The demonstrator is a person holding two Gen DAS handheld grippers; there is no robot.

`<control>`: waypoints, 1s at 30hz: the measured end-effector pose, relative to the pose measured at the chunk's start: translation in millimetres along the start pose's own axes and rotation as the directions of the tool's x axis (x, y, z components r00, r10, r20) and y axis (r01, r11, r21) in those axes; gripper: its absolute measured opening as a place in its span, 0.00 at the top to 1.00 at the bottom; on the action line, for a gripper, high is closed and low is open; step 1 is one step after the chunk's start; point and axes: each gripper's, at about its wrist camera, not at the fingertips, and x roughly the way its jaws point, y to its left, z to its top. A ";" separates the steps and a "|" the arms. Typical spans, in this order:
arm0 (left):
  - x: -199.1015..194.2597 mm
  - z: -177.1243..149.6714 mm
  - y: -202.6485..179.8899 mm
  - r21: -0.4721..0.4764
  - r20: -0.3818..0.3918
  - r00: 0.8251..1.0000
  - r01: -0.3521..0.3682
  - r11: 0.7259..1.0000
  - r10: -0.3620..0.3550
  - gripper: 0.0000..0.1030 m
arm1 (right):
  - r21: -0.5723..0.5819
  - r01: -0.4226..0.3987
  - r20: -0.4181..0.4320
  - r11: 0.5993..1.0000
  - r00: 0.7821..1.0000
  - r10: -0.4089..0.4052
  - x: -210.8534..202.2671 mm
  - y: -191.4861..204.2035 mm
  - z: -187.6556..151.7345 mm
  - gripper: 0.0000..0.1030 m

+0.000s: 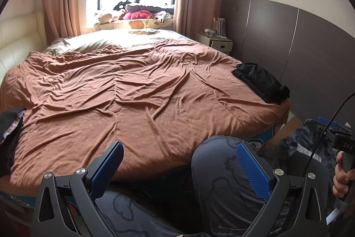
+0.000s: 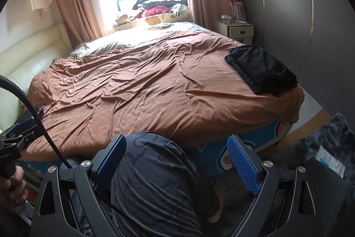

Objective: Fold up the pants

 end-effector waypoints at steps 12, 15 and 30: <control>-1.9 0.6 -0.1 0.003 0.000 1.000 0.005 1.000 -0.005 0.00 | -0.010 0.002 -0.002 1.000 1.000 -0.002 -0.5 1.9 1.3 0.10; -2.2 0.7 0.5 0.002 0.000 1.000 0.005 1.000 -0.005 0.00 | -0.010 0.006 0.000 1.000 1.000 -0.006 -0.9 1.4 1.1 0.10; -2.5 1.7 -1.6 0.005 0.006 1.000 0.006 1.000 -0.006 0.00 | -0.029 0.024 0.003 0.999 1.000 -0.024 0.2 -2.1 1.7 0.10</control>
